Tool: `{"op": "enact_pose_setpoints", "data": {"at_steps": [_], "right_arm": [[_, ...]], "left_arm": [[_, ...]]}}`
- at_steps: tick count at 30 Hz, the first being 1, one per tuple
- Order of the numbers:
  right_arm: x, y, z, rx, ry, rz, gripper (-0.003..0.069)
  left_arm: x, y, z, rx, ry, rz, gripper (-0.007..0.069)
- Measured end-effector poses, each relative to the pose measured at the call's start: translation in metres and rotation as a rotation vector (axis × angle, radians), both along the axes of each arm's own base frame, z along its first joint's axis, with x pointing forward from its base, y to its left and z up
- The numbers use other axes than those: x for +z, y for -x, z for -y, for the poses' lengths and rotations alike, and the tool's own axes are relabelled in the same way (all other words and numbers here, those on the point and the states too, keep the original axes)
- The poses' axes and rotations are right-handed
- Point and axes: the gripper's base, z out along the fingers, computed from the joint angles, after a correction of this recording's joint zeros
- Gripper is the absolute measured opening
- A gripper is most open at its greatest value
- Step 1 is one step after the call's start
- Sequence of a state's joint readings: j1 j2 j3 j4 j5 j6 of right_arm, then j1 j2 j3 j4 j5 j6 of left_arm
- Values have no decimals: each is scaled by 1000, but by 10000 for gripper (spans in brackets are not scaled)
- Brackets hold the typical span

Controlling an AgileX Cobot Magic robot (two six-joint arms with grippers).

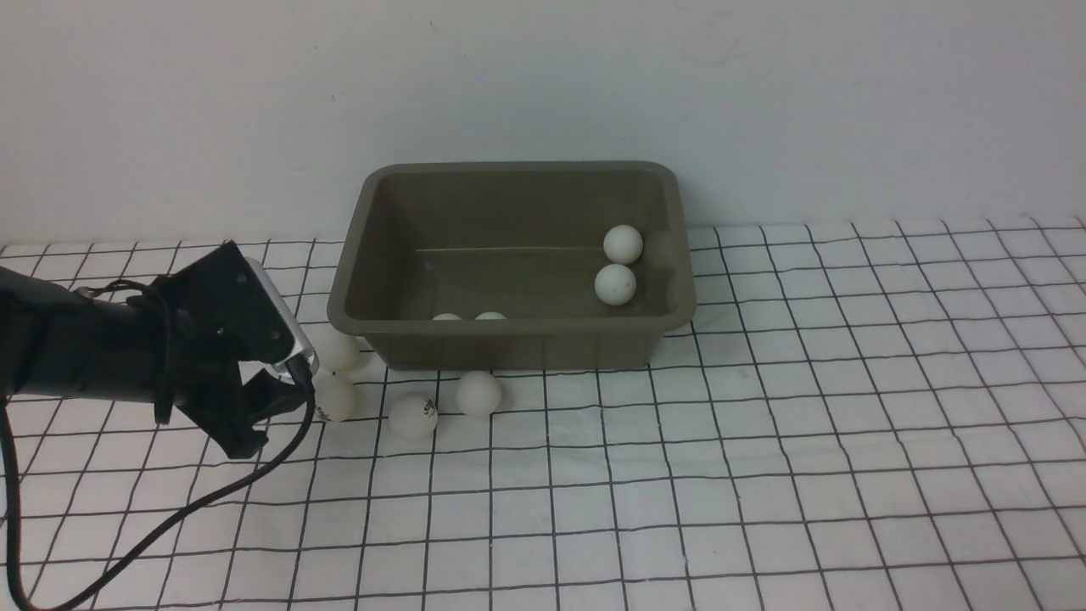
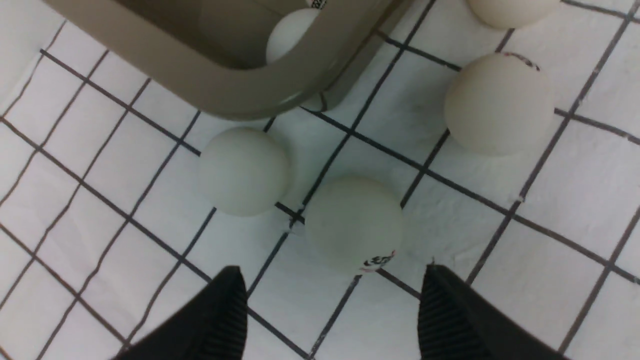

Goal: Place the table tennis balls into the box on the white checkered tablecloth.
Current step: 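Reach for and grasp a ping pong ball on the table beside the basket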

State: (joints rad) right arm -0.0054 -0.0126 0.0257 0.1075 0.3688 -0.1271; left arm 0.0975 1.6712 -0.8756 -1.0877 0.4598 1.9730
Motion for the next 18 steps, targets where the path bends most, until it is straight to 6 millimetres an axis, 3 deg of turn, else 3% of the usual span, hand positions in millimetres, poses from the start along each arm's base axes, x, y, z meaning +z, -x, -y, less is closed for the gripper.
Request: {"op": "enact_pose_setpoints", "data": {"at_steps": [10, 18], "right_arm": [[0, 0, 0, 0, 0, 0, 451], [0, 0, 0, 0, 0, 0, 451]], "left_arm": [[1, -6, 3, 86, 128, 14, 415], [-8, -12, 1, 330, 304, -85, 415]]}}
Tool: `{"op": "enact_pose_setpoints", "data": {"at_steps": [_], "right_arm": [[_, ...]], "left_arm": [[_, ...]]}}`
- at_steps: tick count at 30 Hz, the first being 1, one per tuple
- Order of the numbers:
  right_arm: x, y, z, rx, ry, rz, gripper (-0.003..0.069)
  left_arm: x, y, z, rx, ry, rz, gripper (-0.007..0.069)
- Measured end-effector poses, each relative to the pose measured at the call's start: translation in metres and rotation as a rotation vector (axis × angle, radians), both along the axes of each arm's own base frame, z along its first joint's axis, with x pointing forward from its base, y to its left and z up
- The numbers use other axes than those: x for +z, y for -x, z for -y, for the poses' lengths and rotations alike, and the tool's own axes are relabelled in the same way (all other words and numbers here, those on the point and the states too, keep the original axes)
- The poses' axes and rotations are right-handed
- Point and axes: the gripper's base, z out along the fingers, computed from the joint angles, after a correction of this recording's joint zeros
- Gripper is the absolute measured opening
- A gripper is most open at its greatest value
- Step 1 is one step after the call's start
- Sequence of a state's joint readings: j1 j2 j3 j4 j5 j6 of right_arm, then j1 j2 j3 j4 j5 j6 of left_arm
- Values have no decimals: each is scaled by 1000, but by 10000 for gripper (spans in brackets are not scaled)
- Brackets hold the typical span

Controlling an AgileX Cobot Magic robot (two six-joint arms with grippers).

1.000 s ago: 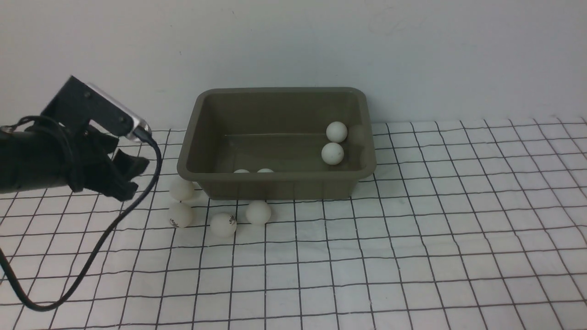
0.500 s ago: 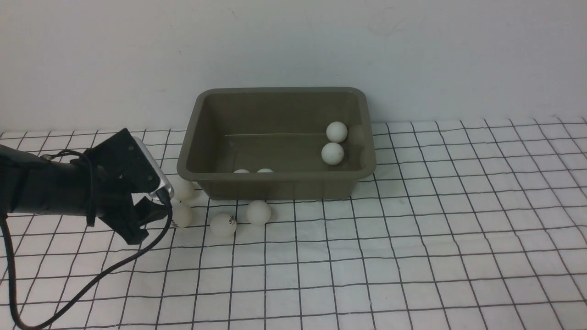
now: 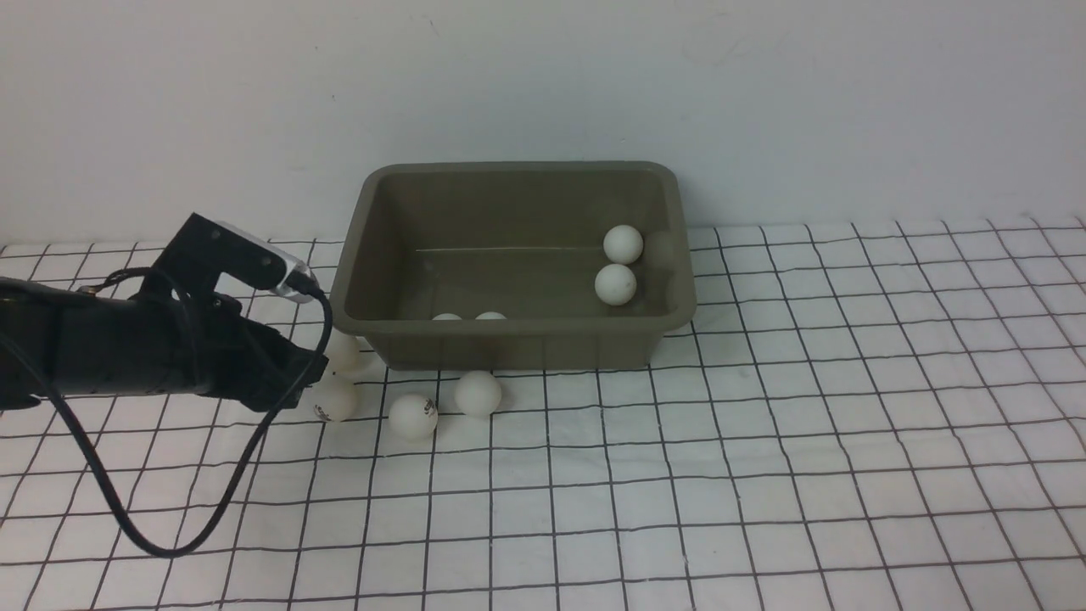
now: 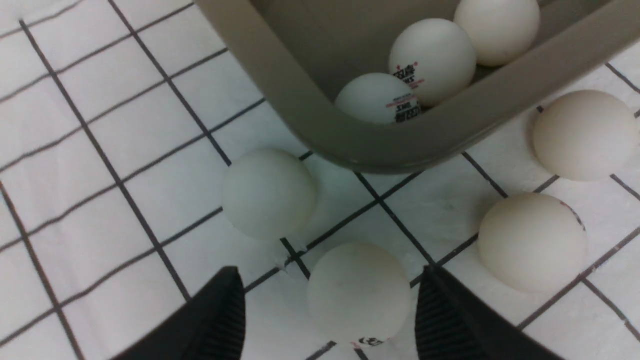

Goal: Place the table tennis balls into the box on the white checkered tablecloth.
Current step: 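Reach for and grasp a ping pong ball on the table beside the basket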

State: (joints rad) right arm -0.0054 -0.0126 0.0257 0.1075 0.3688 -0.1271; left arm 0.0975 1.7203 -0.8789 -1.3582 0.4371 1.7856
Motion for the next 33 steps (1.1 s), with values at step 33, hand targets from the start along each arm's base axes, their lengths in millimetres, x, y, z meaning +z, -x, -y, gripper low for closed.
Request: {"op": "enact_pose_setpoints", "data": {"at_steps": [33], "right_arm": [[0, 0, 0, 0, -1, 0, 451]], "left_arm": [[-51, -11, 6, 135, 242, -173, 415]]}}
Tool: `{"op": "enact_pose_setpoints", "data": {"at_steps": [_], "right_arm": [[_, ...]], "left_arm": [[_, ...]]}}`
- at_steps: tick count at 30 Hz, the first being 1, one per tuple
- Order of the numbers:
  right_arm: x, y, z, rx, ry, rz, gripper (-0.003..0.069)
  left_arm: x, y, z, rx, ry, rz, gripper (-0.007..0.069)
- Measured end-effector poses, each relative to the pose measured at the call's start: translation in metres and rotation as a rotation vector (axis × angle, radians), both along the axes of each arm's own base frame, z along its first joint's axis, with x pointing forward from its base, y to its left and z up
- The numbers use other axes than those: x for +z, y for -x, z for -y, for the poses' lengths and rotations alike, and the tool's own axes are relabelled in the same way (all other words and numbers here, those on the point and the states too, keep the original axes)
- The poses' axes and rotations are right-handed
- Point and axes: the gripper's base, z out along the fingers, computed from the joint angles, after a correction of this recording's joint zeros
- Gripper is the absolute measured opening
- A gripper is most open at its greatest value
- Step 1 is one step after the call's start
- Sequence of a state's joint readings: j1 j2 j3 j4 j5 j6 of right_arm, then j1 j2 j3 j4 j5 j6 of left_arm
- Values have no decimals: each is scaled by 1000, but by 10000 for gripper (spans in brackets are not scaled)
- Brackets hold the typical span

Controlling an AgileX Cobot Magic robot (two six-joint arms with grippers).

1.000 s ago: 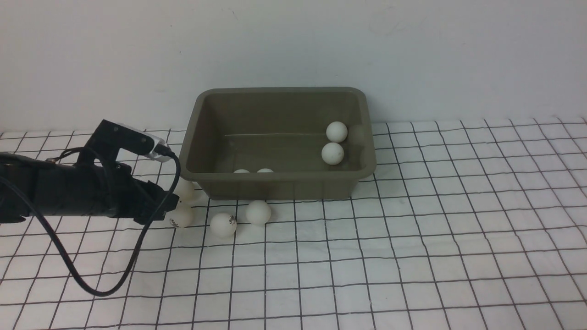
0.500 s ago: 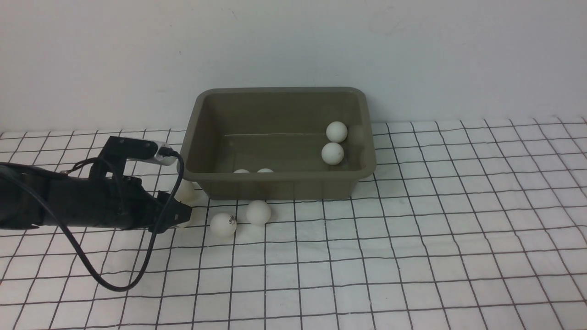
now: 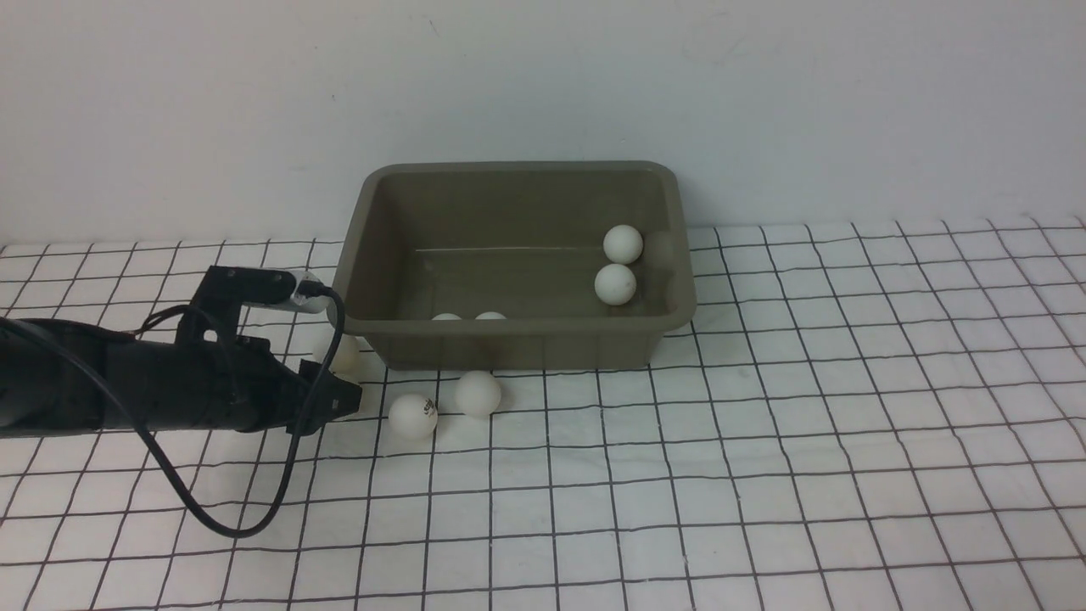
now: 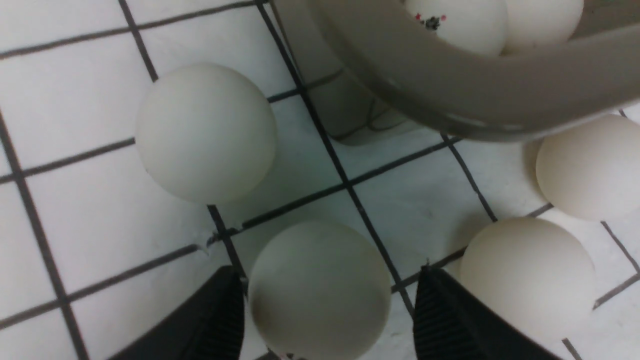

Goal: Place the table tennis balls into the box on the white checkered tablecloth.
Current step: 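Reach for and grasp a ping pong ball on the table beside the basket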

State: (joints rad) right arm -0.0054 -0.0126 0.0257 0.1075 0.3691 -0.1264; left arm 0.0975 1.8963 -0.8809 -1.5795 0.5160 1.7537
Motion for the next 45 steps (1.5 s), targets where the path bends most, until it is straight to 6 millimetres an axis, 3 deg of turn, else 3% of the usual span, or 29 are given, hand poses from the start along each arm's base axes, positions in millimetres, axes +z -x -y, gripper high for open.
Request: {"op": "enact_pose_setpoints", "data": {"at_steps": [25, 39, 45], "right_arm": [[0, 0, 0, 0, -1, 0, 451], [0, 0, 0, 0, -2, 0, 451], [0, 0, 0, 0, -2, 0, 451]], "left_arm": [[2, -3, -1, -1, -9, 52, 413], [2, -3, 0, -7, -13, 55, 236], [1, -2, 0, -41, -32, 57, 255]]}}
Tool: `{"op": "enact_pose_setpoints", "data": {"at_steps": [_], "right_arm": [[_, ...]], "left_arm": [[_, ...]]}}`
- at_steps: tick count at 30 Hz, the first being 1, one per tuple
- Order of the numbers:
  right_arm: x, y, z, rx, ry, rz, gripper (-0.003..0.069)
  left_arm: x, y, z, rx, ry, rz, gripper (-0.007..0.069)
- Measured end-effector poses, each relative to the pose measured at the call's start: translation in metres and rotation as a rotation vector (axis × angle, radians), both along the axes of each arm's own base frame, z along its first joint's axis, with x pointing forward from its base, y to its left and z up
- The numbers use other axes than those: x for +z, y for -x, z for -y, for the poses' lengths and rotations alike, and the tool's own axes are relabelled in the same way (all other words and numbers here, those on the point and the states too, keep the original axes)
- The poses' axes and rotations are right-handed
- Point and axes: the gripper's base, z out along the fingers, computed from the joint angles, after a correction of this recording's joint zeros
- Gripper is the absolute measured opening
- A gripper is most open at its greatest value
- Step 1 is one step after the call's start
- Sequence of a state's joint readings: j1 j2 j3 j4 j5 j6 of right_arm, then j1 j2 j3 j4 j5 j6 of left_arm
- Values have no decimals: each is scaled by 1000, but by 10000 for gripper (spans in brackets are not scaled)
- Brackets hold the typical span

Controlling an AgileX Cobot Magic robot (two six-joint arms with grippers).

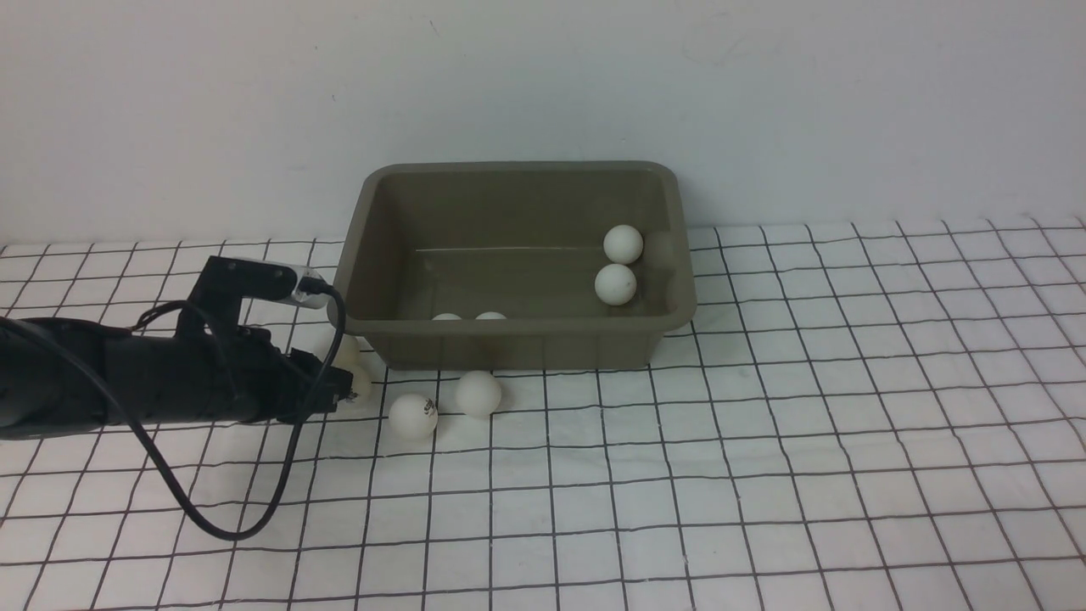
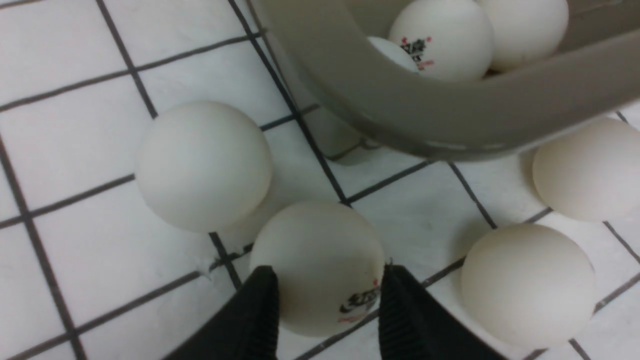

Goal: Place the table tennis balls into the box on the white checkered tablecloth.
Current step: 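Reach for and grasp a ping pong ball on the table beside the basket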

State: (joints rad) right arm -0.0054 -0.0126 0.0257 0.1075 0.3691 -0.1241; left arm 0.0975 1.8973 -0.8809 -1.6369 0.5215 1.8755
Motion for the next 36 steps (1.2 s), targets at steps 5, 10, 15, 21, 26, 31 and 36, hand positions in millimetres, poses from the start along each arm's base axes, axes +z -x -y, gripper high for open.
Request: {"op": "enact_pose_setpoints", "data": {"at_steps": [5, 10, 15, 21, 26, 31, 36], "right_arm": [[0, 0, 0, 0, 0, 0, 451], [0, 0, 0, 0, 0, 0, 451], [0, 0, 0, 0, 0, 0, 451], [0, 0, 0, 0, 0, 0, 451], [0, 0, 0, 0, 0, 0, 451], [0, 0, 0, 0, 0, 0, 451], [0, 0, 0, 0, 0, 0, 451]], "left_arm": [[1, 0, 2, -17, 22, 4, 324], [1, 0, 2, 4, 31, 4, 356], [0, -1, -1, 26, 7, 0, 392], [1, -1, -1, 31, 13, 0, 478], [1, -1, 1, 27, 15, 0, 490], [-1, -1, 8, 19, -9, -5, 490], [-3, -1, 16, 12, -41, -10, 490]]}}
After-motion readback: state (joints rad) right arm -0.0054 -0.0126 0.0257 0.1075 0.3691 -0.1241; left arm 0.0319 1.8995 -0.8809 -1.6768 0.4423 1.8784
